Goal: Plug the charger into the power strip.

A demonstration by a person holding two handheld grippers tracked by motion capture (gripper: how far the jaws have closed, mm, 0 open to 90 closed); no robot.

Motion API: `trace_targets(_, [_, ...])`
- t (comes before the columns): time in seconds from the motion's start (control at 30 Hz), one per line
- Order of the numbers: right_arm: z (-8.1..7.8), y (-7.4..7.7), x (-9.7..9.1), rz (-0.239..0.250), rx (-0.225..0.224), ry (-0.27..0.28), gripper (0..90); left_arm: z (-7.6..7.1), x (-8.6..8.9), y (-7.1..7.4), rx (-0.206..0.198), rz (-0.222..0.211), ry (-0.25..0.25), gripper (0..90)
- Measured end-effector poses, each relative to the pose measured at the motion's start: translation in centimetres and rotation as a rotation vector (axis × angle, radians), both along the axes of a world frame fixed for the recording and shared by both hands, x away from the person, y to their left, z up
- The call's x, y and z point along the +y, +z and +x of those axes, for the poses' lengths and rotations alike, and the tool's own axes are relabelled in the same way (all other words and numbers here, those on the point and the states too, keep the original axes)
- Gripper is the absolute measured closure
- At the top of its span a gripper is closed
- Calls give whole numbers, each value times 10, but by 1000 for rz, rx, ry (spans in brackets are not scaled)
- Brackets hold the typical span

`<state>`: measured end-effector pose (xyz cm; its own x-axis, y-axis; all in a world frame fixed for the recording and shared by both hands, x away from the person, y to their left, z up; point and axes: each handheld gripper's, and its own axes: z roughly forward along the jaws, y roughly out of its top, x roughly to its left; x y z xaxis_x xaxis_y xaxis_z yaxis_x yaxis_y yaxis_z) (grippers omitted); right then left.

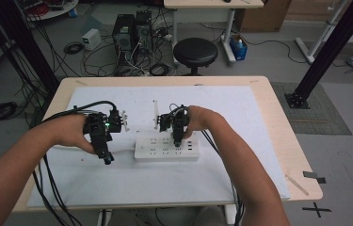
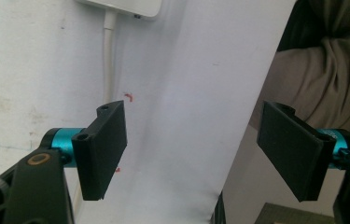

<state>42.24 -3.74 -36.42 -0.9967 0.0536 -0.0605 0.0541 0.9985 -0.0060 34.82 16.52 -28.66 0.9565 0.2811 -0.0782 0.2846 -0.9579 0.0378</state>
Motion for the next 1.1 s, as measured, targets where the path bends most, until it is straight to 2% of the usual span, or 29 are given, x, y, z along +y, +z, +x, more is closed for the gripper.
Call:
trace_targets(0.07, [0,0,-1,6,1,3,626,0,1,-1,-2,0,11,242])
trace_targets(0.13, [0,0,1,-11,7,-5,626,1,1,-1,1,10,15,213])
trace_targets(0.27, [3,0,4,-30,15,6,622,1,1,-1,3,4,13,213])
trace_targets(0.37, [2,0,2,-16,17,-22,607,2,1,-2,4,8,9,213])
trace_targets(0.4, [2,1,2,-11,18,-32,572,2,1,-3,4,4,9,213])
trace_targets(0.43, [1,2,2,-16,25,-43,465,3,1,-4,3,0,13,213])
trace_targets(0.47, [1,3,2,-15,23,-42,405,3,1,-5,5,5,10,213])
trace_targets(0.5, [0,6,2,-6,30,-49,397,3,1,-6,5,-1,15,213])
trace_targets(0.53, [-1,9,2,-3,30,-24,361,4,1,-7,8,0,12,213])
trace_targets(0.63, [-6,14,3,-43,35,-19,244,6,2,-7,3,4,14,213])
trace_targets(0.7, [-10,16,3,-56,56,12,202,7,2,-6,2,-12,22,213])
trace_targets(0.77, [-16,22,3,-32,58,22,158,7,2,-5,2,-9,15,213])
trace_targets(0.9, [-23,36,0,4,53,29,154,6,1,-5,0,-15,10,212])
trace_targets(1.1, [-36,57,-15,-3,22,8,154,4,2,2,-7,-24,5,213])
